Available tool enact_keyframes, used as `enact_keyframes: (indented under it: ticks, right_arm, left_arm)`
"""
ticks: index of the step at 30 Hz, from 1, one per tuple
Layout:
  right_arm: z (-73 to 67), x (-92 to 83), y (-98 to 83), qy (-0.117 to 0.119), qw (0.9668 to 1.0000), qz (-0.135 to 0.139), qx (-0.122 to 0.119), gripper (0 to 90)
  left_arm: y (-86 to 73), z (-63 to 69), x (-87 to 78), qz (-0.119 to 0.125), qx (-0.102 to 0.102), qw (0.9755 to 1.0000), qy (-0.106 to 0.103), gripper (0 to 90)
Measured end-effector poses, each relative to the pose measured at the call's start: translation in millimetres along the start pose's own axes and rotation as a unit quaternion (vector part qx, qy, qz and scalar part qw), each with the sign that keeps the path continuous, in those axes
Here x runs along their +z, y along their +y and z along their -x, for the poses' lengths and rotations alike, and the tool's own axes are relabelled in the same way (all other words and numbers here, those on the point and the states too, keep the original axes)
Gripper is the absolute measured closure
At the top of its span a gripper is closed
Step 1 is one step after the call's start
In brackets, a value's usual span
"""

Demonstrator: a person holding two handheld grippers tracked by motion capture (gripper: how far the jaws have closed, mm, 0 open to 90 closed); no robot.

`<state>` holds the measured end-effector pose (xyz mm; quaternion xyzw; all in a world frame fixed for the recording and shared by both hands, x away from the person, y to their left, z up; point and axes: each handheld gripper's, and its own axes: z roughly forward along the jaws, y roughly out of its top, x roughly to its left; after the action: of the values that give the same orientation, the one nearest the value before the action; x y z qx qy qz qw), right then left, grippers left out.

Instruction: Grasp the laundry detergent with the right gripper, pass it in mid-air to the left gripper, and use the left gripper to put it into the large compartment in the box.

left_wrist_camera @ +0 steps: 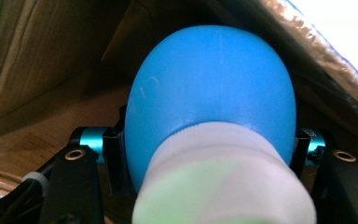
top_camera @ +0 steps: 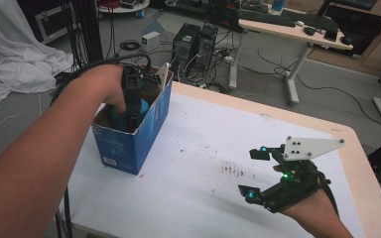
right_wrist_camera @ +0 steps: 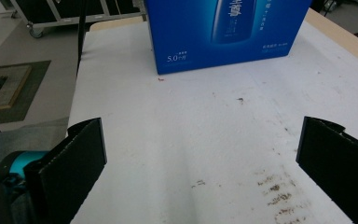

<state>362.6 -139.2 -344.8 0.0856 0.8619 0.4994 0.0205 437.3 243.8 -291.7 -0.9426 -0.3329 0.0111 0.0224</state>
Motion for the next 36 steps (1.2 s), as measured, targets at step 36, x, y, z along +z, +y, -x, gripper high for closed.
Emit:
enact_keyframes:
  ticks: [36]
  right_arm:
    - [0.2,-5.8,-2.2,0.002,1.0,-0.006,0.001,0.6]
  left_arm:
    - [-1.5,17.2,-70.7,0.026,-0.001,0.999,0.036,16.7]
